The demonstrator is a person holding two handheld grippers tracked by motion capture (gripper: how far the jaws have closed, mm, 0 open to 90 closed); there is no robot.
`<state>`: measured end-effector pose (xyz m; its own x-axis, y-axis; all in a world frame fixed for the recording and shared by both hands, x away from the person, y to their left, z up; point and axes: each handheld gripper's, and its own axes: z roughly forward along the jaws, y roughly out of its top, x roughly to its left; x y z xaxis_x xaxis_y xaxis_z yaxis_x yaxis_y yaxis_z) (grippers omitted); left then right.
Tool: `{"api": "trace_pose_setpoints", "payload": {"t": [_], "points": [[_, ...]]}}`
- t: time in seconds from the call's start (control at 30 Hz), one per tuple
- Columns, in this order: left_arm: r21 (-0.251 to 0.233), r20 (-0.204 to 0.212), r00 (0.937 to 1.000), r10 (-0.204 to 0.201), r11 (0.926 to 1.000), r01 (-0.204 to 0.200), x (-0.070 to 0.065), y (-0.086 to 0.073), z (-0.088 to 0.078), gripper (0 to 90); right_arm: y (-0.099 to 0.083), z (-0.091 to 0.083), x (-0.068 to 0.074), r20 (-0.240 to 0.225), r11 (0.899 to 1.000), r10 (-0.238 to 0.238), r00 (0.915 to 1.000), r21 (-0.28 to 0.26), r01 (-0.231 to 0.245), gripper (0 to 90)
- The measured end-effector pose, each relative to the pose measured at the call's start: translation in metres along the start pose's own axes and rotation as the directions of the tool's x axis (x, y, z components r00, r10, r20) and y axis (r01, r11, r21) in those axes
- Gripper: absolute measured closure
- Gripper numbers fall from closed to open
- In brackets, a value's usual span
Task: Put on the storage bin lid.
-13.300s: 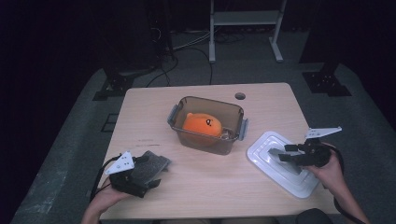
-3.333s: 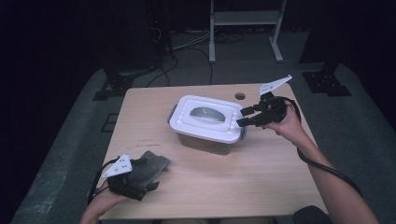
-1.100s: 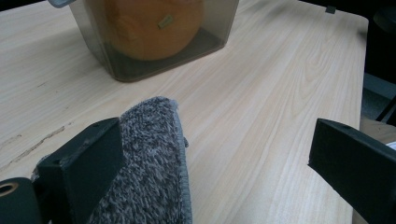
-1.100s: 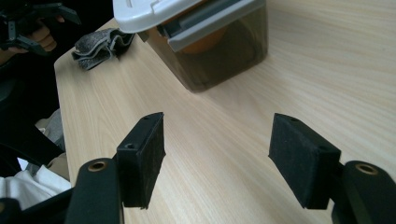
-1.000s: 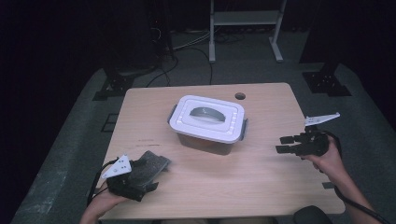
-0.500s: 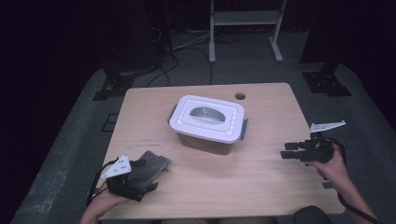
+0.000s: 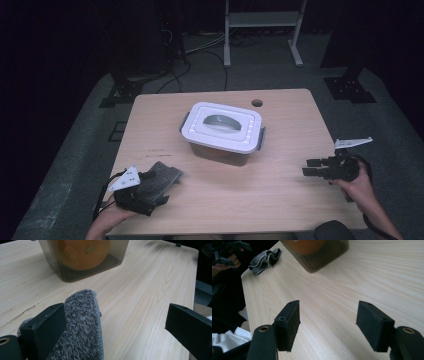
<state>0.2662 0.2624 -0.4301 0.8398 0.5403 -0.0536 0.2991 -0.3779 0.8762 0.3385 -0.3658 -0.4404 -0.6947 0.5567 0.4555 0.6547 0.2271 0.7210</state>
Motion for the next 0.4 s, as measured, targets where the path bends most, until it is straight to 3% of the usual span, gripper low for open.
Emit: {"api": "trace_pose_setpoints", "payload": {"t": [0.4], "points": [[0.001, -0.002, 1.0000, -0.004, 1.0000, 0.004, 0.0010, -0.0004, 0.0004, 2.5, -0.0107, 0.0023, 0.0051, -0.015, 1.000, 0.003, 0.9999, -0.002, -0.003, 33.8]]}}
